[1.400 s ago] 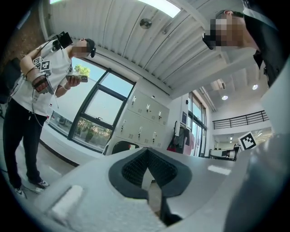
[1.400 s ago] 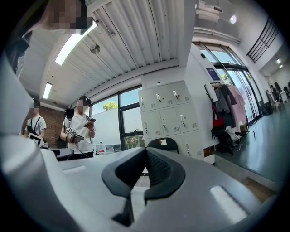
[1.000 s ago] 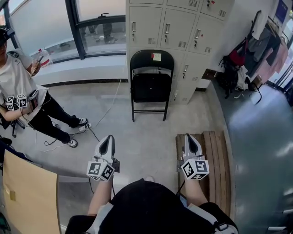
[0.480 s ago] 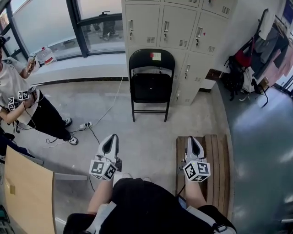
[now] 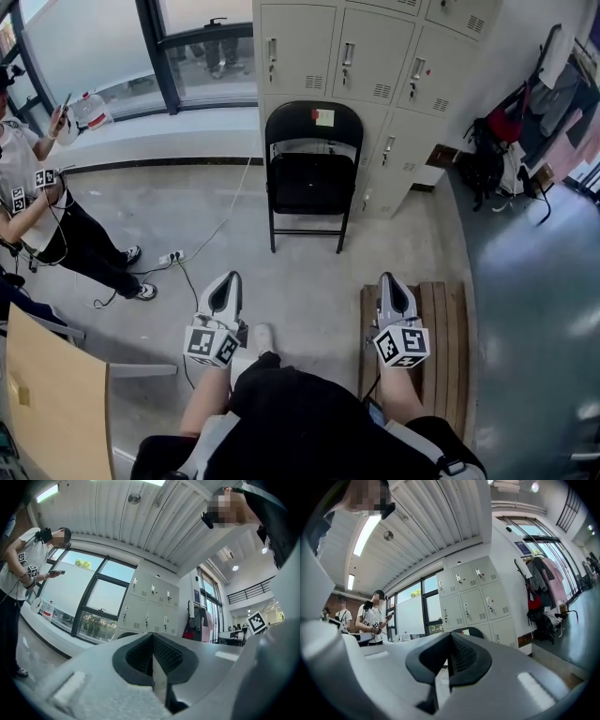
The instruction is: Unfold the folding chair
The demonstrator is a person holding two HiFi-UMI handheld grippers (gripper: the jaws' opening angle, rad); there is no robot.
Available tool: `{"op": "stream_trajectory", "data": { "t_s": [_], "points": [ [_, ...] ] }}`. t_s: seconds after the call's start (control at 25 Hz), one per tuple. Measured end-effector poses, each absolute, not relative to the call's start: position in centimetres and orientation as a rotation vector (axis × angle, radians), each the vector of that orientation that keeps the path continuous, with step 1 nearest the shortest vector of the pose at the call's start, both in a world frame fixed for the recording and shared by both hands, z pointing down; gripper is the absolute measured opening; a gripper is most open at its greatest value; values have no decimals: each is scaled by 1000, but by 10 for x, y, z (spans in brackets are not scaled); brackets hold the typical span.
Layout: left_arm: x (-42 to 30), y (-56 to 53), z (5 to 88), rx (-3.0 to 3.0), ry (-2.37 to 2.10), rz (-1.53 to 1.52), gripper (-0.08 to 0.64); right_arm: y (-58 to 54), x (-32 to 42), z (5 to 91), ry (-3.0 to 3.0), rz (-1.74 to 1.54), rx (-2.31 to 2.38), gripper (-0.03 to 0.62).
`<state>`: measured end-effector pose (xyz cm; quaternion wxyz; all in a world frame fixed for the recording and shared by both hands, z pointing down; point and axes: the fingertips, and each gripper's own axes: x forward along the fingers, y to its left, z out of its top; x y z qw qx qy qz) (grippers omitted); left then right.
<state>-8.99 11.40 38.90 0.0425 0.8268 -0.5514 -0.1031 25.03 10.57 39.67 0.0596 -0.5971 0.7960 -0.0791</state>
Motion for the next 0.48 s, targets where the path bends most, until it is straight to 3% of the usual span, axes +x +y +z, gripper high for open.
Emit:
{"op": "stream_trajectory", "data": {
  "t_s": [0.48],
  "points": [
    [-129,-5,377,2593,-1619,-359,2,5,216,382,2339,-237,-1908,6]
  ]
}}
